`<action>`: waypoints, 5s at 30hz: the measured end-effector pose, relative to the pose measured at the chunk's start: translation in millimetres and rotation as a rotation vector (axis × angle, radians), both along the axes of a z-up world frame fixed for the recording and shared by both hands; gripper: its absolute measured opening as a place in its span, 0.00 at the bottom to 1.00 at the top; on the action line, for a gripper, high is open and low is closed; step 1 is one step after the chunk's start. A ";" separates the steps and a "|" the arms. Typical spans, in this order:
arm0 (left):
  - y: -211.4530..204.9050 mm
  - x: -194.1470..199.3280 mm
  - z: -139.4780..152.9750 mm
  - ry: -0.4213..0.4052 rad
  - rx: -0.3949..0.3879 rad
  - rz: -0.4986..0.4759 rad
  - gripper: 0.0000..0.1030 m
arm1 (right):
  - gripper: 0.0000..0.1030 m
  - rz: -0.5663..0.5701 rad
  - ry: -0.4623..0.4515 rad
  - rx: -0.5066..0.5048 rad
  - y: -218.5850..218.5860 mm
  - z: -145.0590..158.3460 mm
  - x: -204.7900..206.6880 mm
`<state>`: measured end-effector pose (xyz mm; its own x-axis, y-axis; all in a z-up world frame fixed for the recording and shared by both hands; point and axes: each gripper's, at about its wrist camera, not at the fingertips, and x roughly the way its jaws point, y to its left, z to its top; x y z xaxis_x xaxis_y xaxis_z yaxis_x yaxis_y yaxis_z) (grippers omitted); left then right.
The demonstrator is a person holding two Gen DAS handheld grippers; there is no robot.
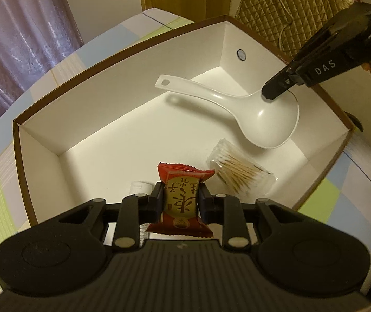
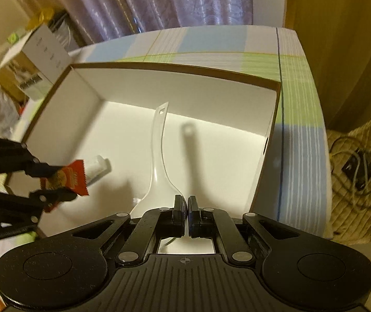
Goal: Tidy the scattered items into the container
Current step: 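Open the left tool to drop the red packet while the right tool releases the ladle, then withdraw both tools from the box toward the items on the table, then grasp the cream plastic clip with the left tool while the right tool reaches the yellow packet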
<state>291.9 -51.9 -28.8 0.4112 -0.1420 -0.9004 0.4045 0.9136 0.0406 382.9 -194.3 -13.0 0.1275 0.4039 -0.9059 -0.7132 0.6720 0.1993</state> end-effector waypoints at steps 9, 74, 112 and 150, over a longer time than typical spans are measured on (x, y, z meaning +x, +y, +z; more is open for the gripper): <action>-2.2 10.7 -8.1 -0.007 0.032 -0.027 0.22 | 0.05 0.041 -0.036 -0.051 9.8 -4.6 12.3; 23.3 -84.4 65.6 -0.145 0.035 0.160 0.99 | 1.00 0.001 -0.306 0.087 -44.6 61.6 -110.6; 100.0 -211.4 40.2 -0.103 -0.034 0.377 0.99 | 1.00 -0.391 0.158 0.256 -83.0 -30.3 -220.7; 142.7 -177.3 -44.3 -0.047 -0.090 0.430 0.73 | 0.67 -0.295 -0.084 0.075 -107.5 -72.6 -228.4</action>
<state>114.6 90.8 -73.1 0.4903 -0.0260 -0.8712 -0.0141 0.9992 -0.0378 154.5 -301.8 -85.6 0.3221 0.4039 -0.8562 -0.5054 0.8381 0.2052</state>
